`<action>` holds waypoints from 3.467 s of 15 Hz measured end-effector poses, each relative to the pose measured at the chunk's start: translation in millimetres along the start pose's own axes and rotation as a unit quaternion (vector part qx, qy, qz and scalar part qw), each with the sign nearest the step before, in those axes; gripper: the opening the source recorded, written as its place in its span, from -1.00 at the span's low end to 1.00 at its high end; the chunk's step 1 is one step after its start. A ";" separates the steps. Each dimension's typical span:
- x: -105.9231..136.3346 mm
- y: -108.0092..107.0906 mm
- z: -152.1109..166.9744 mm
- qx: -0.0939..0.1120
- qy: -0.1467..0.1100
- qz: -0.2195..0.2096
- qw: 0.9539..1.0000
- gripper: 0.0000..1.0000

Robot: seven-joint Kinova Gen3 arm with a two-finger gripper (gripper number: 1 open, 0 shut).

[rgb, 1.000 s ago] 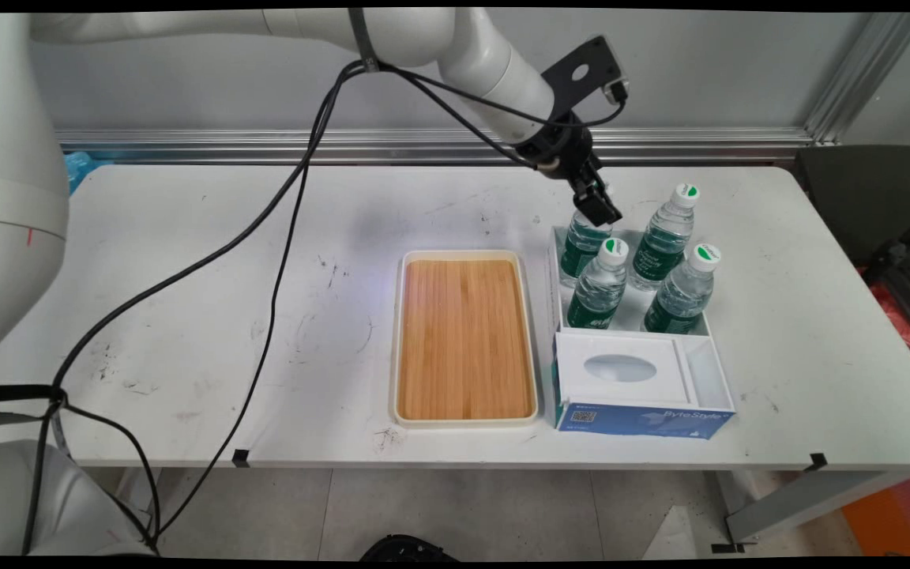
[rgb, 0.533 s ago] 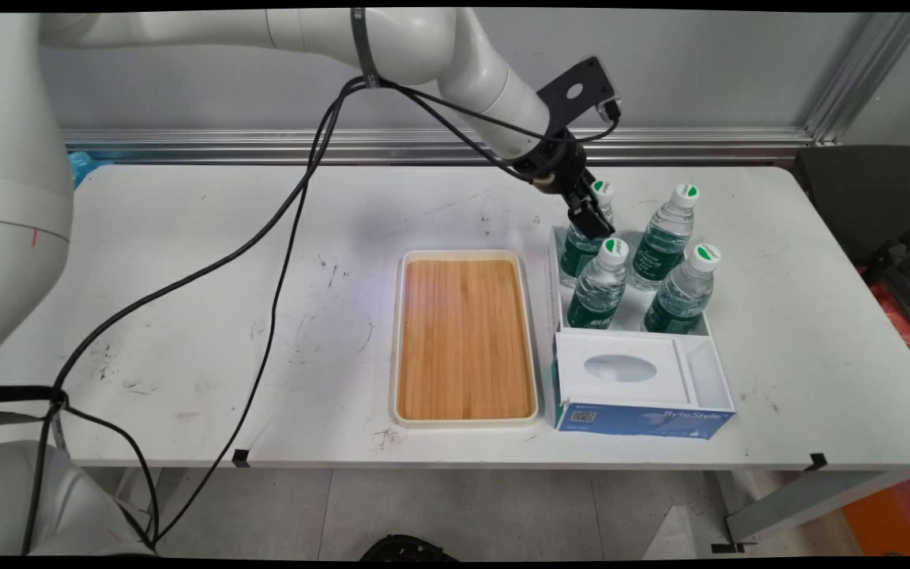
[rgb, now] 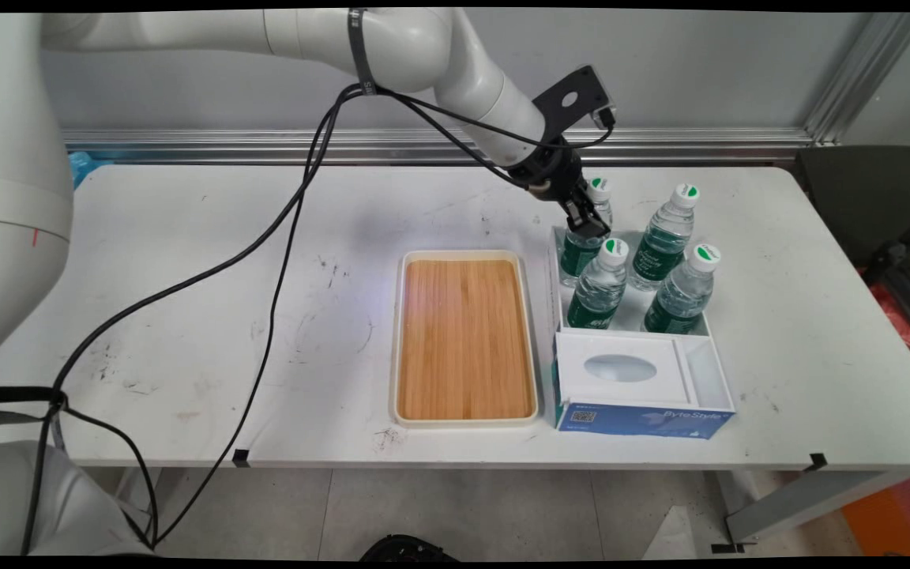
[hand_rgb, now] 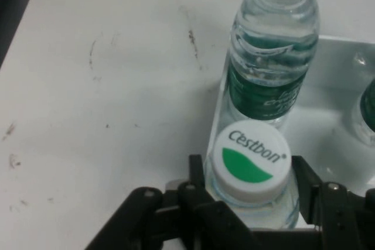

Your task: Place the picked object on the tray

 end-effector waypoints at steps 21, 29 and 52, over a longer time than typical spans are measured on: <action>19.0 5.2 -163.5 -0.017 0.011 0.029 0.999 -1.00; -40.4 53.6 -195.0 -0.049 -0.008 0.055 0.997 -1.00; -98.2 101.9 -130.5 -0.056 -0.001 0.106 0.993 -1.00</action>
